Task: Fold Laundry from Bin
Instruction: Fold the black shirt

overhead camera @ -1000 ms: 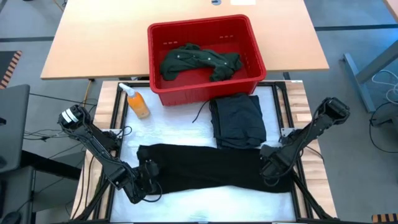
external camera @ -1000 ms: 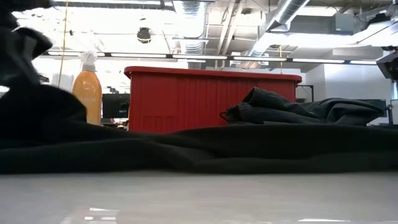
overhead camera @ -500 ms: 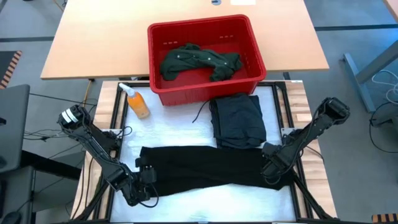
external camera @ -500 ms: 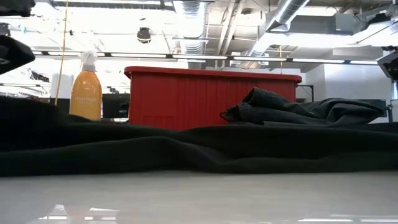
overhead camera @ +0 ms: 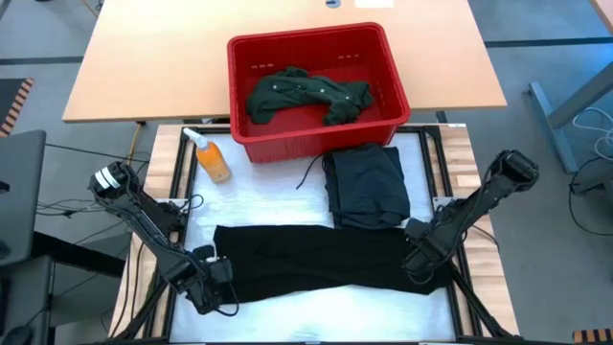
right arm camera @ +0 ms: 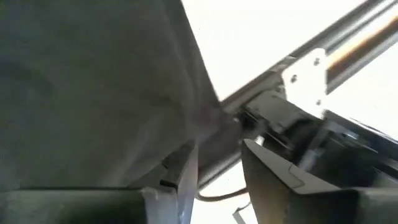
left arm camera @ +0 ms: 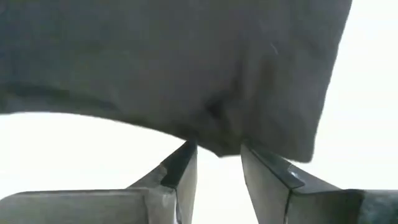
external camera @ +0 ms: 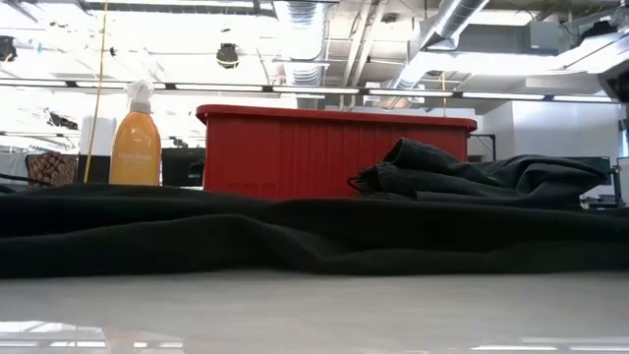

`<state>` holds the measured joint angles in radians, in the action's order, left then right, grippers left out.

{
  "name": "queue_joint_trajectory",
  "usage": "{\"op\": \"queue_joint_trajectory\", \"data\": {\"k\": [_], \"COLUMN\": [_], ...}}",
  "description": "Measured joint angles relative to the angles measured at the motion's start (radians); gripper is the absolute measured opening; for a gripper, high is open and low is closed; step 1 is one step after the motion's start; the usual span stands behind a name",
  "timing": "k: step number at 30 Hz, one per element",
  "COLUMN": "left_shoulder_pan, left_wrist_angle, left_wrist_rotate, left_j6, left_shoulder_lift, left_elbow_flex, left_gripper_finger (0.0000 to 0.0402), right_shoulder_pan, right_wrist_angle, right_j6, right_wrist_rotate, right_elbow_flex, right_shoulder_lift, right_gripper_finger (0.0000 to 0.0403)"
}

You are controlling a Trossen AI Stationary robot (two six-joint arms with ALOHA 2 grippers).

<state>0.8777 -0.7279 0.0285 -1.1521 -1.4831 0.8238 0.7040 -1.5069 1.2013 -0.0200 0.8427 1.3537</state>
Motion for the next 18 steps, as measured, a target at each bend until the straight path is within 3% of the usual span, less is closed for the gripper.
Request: {"op": "queue_joint_trajectory", "data": {"k": [5, 9, 12, 14, 16, 18], "left_shoulder_pan": [0.0, 0.0, 0.003, 0.008, 0.009, -0.003], "left_wrist_angle": [-0.02, -0.123, -0.134, -0.085, 0.046, 0.227], "left_wrist_rotate": [-0.044, -0.002, 0.17, 0.361, 0.593, 0.757], "left_j6": [-0.015, -0.091, -0.089, -0.019, 0.078, 0.211], "left_shoulder_lift": [0.045, 0.097, 0.135, 0.155, 0.16, 0.148], "left_elbow_flex": [0.0, 0.0, 0.0, 0.0, -0.003, -0.02], "left_gripper_finger": [0.0109, 0.0096, 0.0082, 0.0073, 0.0065, 0.0059], "right_shoulder_pan": [0.0, 0.003, 0.017, 0.034, 0.062, 0.088], "right_wrist_angle": [-0.055, 0.111, 0.317, 0.455, 0.556, 0.609], "right_j6": [0.006, 0.001, -0.02, -0.042, -0.051, -0.051], "right_wrist_rotate": [-0.016, -0.067, -0.12, -0.181, -0.258, -0.329], "right_elbow_flex": [0.112, 0.15, 0.149, 0.142, 0.136, 0.135], "right_shoulder_lift": [-0.001, -0.001, -0.001, 0.006, 0.022, 0.051], "right_gripper_finger": [0.0156, 0.0152, 0.0148, 0.0146, 0.0143, 0.014]}}
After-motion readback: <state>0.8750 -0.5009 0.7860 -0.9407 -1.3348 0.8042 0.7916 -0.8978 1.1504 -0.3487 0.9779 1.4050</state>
